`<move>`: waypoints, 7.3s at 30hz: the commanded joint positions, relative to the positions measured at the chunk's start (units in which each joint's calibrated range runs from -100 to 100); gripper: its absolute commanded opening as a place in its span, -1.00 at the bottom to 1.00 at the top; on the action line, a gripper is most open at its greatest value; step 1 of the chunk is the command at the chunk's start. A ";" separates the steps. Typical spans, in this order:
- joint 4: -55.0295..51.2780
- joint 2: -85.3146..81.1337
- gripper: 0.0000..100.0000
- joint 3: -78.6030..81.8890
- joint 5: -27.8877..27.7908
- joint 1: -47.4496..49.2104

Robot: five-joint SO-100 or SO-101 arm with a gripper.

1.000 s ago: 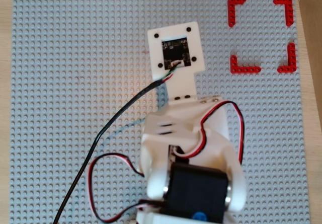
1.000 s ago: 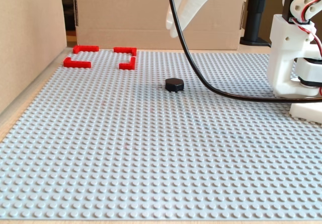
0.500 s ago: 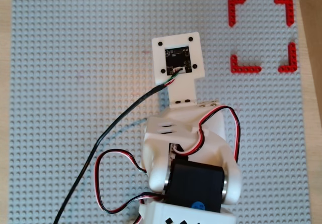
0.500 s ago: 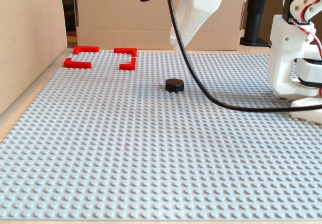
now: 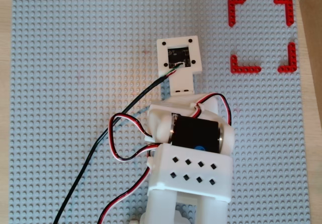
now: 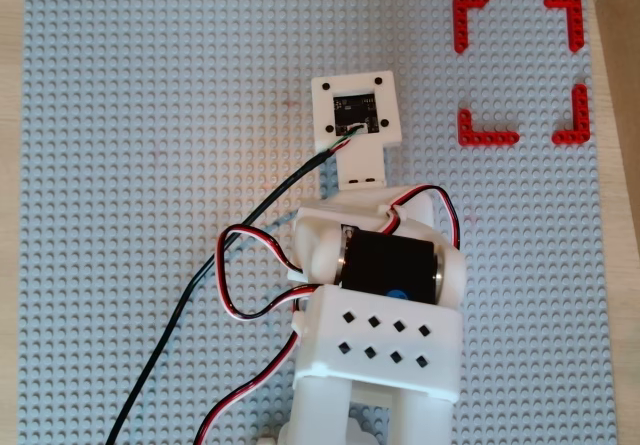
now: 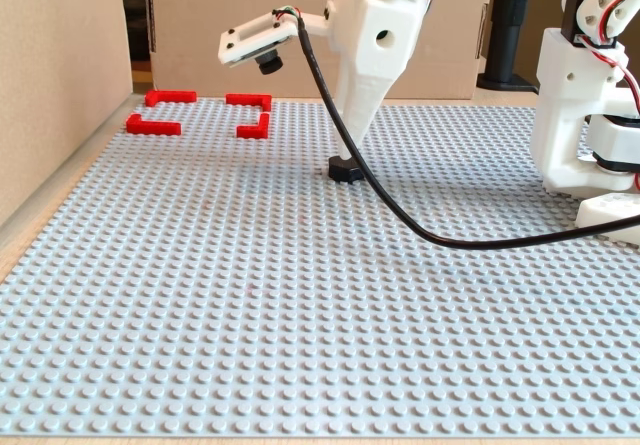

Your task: Grab the Lego and store it in red box

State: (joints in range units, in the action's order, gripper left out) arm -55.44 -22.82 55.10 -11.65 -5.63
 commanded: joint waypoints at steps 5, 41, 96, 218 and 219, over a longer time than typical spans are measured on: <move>2.11 3.08 -0.63 -0.37 -0.23 -0.43; -24.47 -12.26 -0.79 -29.92 1.43 -0.51; 25.09 24.09 -0.79 -30.73 16.91 -13.53; -43.68 -76.41 -0.94 -32.01 9.88 3.44; -43.68 -76.41 -0.94 -32.01 9.88 3.44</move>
State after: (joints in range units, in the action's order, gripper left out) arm -98.79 -98.73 23.88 -1.68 -2.22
